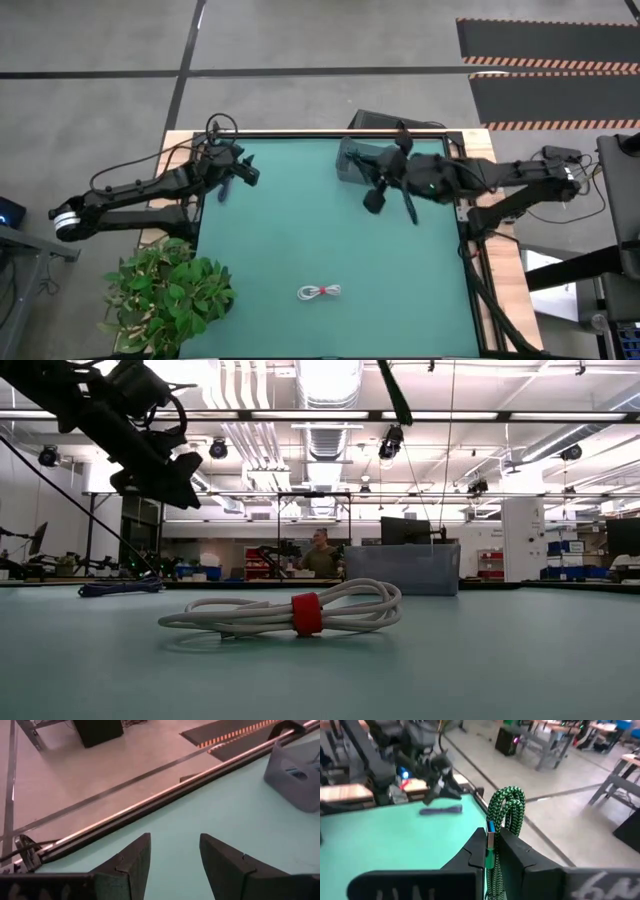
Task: Pick and place USB-C Cables
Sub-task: Put the green USB cable into the black bin
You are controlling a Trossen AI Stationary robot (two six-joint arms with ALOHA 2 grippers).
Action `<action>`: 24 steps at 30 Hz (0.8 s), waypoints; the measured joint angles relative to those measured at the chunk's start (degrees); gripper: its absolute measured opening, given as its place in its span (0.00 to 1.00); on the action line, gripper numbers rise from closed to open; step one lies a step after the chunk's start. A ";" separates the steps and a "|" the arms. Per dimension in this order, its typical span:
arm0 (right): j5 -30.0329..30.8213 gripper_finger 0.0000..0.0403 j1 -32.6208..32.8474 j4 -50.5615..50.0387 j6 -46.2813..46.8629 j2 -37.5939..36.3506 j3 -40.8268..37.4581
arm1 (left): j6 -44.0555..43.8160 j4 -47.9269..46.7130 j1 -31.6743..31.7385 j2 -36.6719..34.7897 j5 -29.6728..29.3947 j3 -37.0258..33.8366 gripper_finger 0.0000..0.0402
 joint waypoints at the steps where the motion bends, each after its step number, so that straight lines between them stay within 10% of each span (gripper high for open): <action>1: -1.61 0.05 -1.34 -1.06 -0.14 0.64 0.82 | 0.00 0.22 0.00 -0.02 0.02 0.00 0.39; 8: -9.86 0.05 -9.30 -10.21 -0.42 5.02 6.60 | -0.04 0.67 0.00 0.07 0.00 0.00 0.39; 24: -7.90 0.05 -18.39 -38.66 -8.82 21.79 26.80 | -0.15 0.64 0.00 0.11 -0.09 -0.04 0.39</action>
